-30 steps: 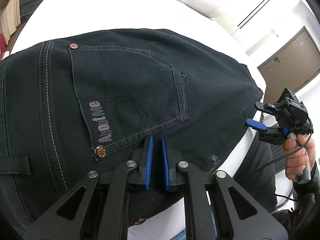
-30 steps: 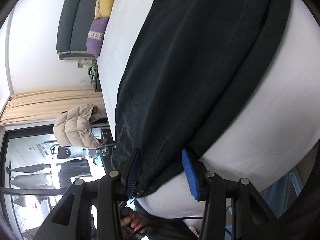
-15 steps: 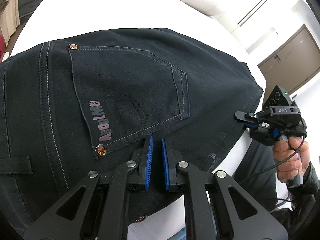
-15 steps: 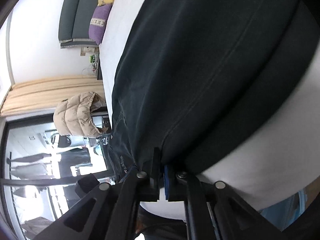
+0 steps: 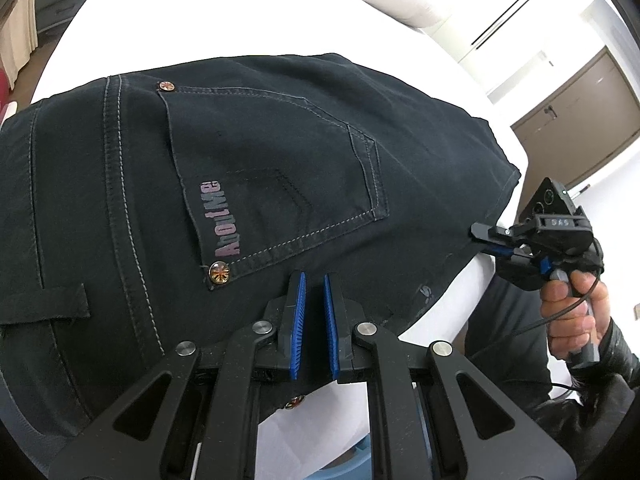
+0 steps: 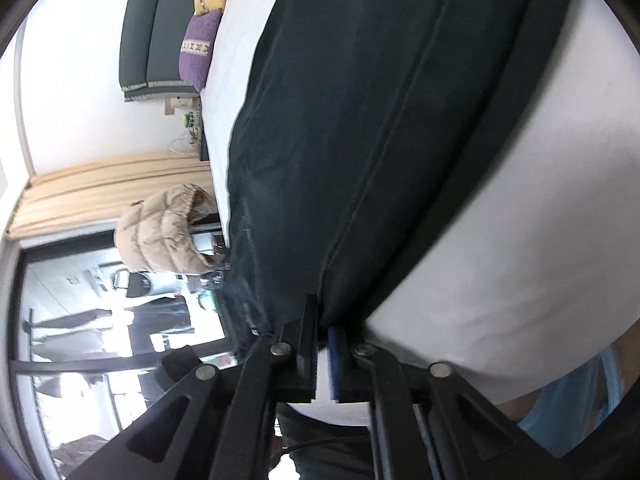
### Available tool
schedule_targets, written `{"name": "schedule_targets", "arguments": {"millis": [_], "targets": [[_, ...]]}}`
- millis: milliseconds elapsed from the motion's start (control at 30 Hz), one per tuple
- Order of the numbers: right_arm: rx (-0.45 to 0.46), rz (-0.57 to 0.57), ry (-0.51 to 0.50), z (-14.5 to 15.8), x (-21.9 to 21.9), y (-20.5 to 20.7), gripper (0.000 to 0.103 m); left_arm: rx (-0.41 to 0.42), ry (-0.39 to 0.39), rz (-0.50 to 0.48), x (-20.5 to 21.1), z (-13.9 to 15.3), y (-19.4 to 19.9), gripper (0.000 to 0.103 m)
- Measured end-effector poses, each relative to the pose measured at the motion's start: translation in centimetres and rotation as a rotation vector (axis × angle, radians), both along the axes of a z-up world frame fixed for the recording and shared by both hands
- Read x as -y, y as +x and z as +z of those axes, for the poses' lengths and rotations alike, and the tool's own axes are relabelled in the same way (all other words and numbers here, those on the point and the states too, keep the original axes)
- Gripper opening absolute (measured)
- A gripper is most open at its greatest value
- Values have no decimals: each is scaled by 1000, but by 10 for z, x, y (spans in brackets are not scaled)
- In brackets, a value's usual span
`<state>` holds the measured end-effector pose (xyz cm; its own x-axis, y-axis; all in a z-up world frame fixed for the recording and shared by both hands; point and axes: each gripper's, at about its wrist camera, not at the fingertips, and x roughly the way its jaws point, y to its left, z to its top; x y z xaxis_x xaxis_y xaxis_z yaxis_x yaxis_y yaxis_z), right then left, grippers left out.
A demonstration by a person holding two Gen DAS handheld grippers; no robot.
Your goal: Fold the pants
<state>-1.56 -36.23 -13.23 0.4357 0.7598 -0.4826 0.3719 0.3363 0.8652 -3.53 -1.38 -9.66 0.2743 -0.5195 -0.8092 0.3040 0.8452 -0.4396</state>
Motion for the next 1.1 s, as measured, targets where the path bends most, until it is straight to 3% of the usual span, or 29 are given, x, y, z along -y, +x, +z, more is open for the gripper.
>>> {"name": "schedule_targets", "arguments": {"millis": [33, 133, 200, 233, 267, 500, 700, 767, 900, 933, 1033, 1100], "targets": [[12, 14, 19, 1, -4, 3, 26, 0, 3, -2, 1, 1, 0, 10], [78, 105, -17, 14, -30, 14, 29, 0, 20, -14, 2, 1, -2, 10], [84, 173, -4, 11, -51, 21, 19, -2, 27, -20, 4, 2, -2, 10], [77, 196, -15, 7, -59, 24, 6, -3, 31, -21, 5, 2, -2, 10], [70, 207, -24, 4, -62, 25, 5, -4, 34, -22, 6, 2, -2, 10], [51, 207, -45, -4, -64, 14, 3, -11, 46, -44, 15, 2, 2, 10], [64, 207, 8, -5, -56, 16, 4, -14, 45, -53, 17, 0, 5, 10], [68, 137, 35, -5, -36, 16, 12, -15, 43, -49, 16, -1, 6, 10], [75, -60, 69, -4, 19, 13, 19, -14, 41, -46, 17, -5, 6, 10], [79, -94, 60, -3, 30, 11, 18, -14, 41, -47, 17, -6, 6, 10], [48, -143, 35, -7, 54, 5, 1, -14, 44, -51, 14, -7, 4, 10], [36, -150, 33, -10, 55, -2, 1, -14, 48, -54, 13, -7, 4, 10]]}}
